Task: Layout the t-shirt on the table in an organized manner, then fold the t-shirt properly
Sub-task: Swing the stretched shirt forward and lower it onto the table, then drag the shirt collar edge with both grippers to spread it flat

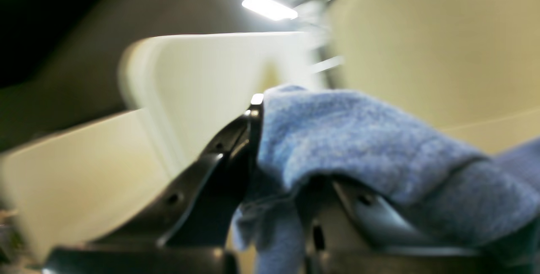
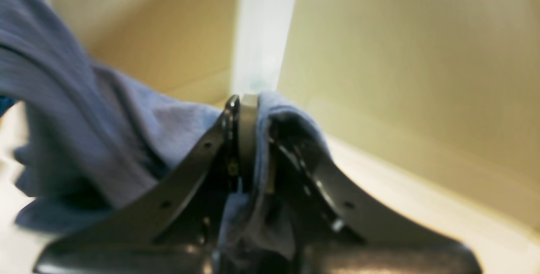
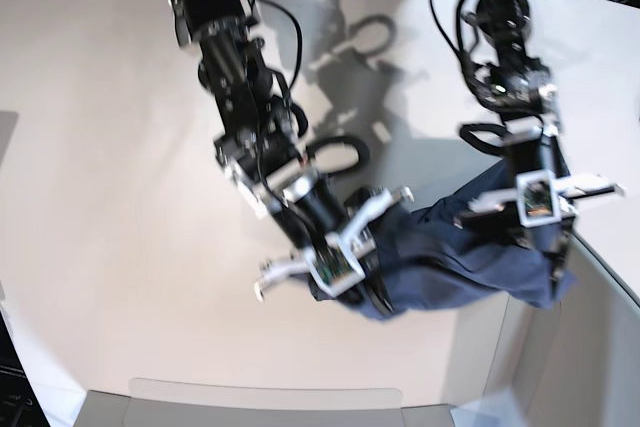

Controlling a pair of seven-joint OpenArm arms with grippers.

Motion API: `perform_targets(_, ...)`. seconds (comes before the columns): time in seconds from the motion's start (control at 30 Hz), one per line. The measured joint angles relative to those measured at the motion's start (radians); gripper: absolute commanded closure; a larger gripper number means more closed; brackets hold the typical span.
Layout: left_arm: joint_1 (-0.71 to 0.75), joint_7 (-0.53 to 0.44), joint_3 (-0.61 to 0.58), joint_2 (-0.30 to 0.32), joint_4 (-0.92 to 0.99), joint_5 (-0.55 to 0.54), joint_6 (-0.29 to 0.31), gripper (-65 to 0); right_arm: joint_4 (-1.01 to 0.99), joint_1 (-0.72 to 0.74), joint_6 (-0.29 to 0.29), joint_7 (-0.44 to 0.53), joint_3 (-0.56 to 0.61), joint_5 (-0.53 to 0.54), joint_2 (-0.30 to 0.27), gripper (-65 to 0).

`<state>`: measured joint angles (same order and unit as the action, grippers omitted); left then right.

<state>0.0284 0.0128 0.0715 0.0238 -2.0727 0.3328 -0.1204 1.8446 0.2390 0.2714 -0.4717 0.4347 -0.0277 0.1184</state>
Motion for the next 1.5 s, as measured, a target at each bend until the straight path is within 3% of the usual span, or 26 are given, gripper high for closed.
perform_targets(0.13, 0.157, 0.016, -0.125, -0.062, 0.007, 0.0, -0.003, 0.0, 0.068, -0.263, -0.004, -0.024, -0.005, 0.0, -0.034, 0.0)
perform_targets(0.3, 0.305, 0.021, -0.261, -0.063, 0.005, 0.0, 0.003, 0.0, 0.131, -0.483, 0.003, -0.002, -0.016, 0.005, -0.124, 0.0)
perform_targets(0.47, 0.463, 0.09, -0.282, -0.059, 0.006, 0.002, 0.0, 0.0, 0.135, -0.616, 0.006, -0.021, -0.194, 0.002, -0.229, 0.0)
perform_targets(0.63, 0.526, 0.156, -0.292, 0.031, 0.006, 0.002, 0.008, 0.0, 0.144, -0.579, 0.016, -0.049, -0.417, 0.009, -0.275, 0.0)
perform_targets(0.8, 0.568, 0.305, -0.384, 0.053, 0.006, -0.007, 0.042, 0.0, 0.122, -0.411, 0.044, -0.335, -0.578, 0.048, -0.284, 0.0)
perform_targets(0.9, 0.554, 0.417, -0.505, 0.124, 0.006, -0.009, 0.034, 0.0, 0.082, -0.351, 0.04, -0.434, -0.661, 0.059, -0.285, 0.0)
perform_targets(0.93, 0.553, 0.496, -0.57, 0.142, 0.005, -0.003, 0.006, 0.0, 0.066, -0.338, 0.04, -0.451, -0.681, 0.063, -0.283, 0.0)
perform_targets(1.03, 0.538, 0.674, -0.789, 0.17, 0.005, -0.003, -0.001, 0.0, 0.004, -0.311, 0.039, -0.455, -0.754, 0.054, -0.276, 0.0)
perform_targets(1.07, 0.512, 0.706, -0.856, 0.174, 0.009, -0.045, 0.029, 0.0, -0.024, -0.299, 0.038, -0.465, -0.781, 0.045, -0.277, 0.0)
perform_targets(1.13, 0.429, 0.795, -0.993, 0.211, 0.015, -0.032, 0.006, 0.0, -0.078, -0.274, 0.024, -0.476, -0.811, 0.032, -0.285, 0.0)
perform_targets(1.23, 0.331, 0.875, -1.091, 0.27, 0.012, -0.014, -0.003, 0.0, -0.133, -0.224, 0.019, -0.476, -0.796, 0.026, -0.278, 0.0)
perform_targets(1.4, 0.292, 0.842, -1.112, 0.278, 0.02, -0.021, 0.007, 0.0, -0.175, -0.197, 0.021, -0.454, -0.784, 0.03, -0.282, 0.0)
perform_targets(1.5, 0.208, 0.814, -1.161, 0.296, 0.027, -0.018, 0.064, 0.0, -0.182, -0.197, 0.019, -0.474, -0.787, 0.008, -0.284, 0.0)
